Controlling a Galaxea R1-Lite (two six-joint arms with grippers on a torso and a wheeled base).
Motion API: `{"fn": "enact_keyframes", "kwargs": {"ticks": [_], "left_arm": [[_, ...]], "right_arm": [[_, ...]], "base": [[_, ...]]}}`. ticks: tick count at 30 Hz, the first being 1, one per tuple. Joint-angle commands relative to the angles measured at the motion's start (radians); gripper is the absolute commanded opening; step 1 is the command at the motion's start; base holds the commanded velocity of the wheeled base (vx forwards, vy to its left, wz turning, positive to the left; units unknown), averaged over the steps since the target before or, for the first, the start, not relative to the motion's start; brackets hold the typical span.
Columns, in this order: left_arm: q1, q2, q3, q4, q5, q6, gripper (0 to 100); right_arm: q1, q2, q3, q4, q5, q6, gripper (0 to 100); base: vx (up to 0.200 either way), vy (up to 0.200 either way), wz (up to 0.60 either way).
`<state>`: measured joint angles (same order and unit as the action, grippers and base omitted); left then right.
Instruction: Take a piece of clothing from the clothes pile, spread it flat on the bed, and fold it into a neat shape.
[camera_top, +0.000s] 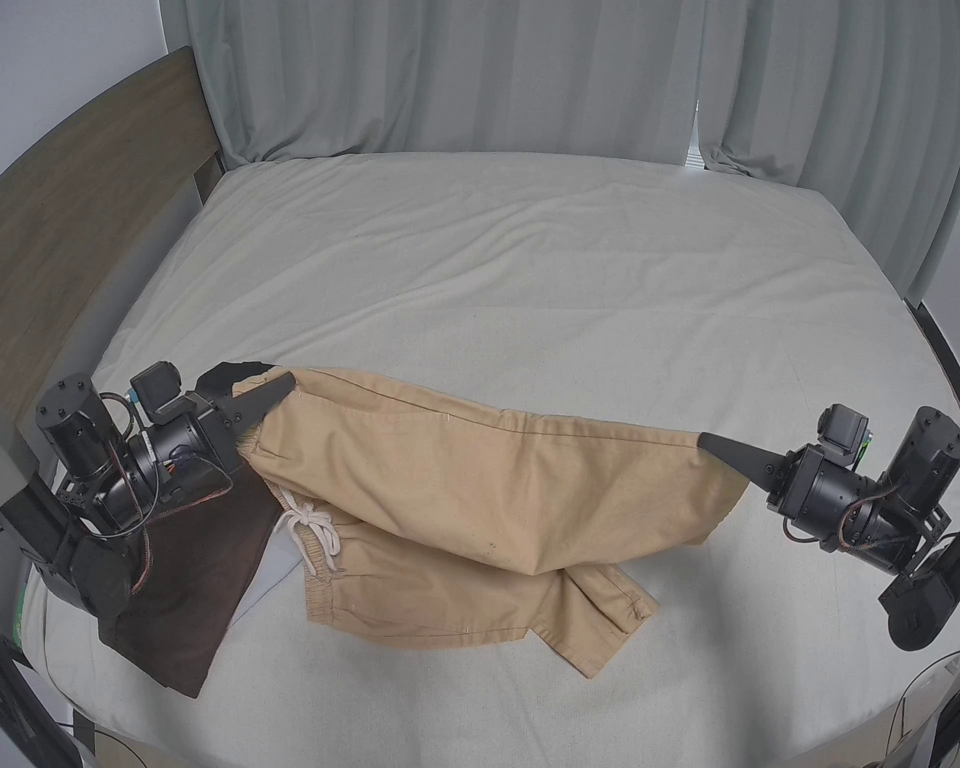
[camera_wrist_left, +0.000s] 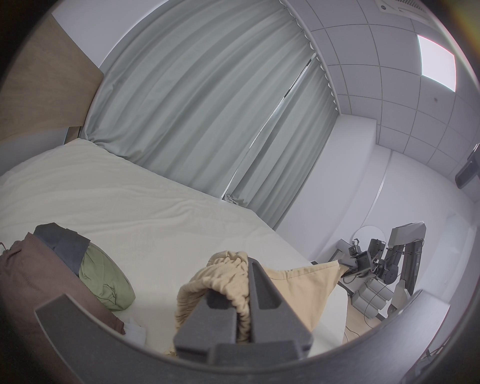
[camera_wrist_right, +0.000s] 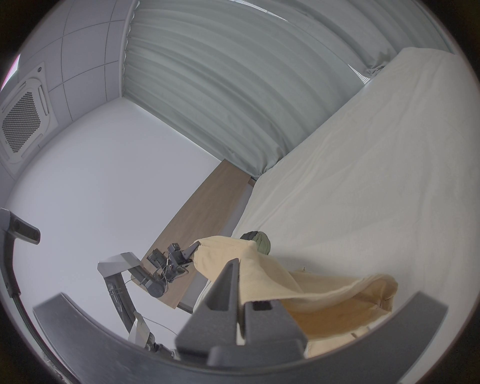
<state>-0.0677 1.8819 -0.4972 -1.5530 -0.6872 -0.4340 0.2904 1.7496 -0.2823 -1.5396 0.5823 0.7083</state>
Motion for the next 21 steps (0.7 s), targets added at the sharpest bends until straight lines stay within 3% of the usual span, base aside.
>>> {"fn": "enact_keyframes", "kwargs": {"ticks": [1,21], "left_arm": [[0.008,0.000,-0.009,-0.001,0.000,0.000,0],[0.017,-0.001,-0.017,-0.001,0.002,-0.005,0]], "right_arm": [[-0.028,-0.018,-0.015,-0.001,0.001,0.010,0],[-0.126,-0.025,-0.061,-0.001,0.002,0.031,0]], "base": [[0.000,0.000,0.00],[0.000,0.000,0.00]]}}
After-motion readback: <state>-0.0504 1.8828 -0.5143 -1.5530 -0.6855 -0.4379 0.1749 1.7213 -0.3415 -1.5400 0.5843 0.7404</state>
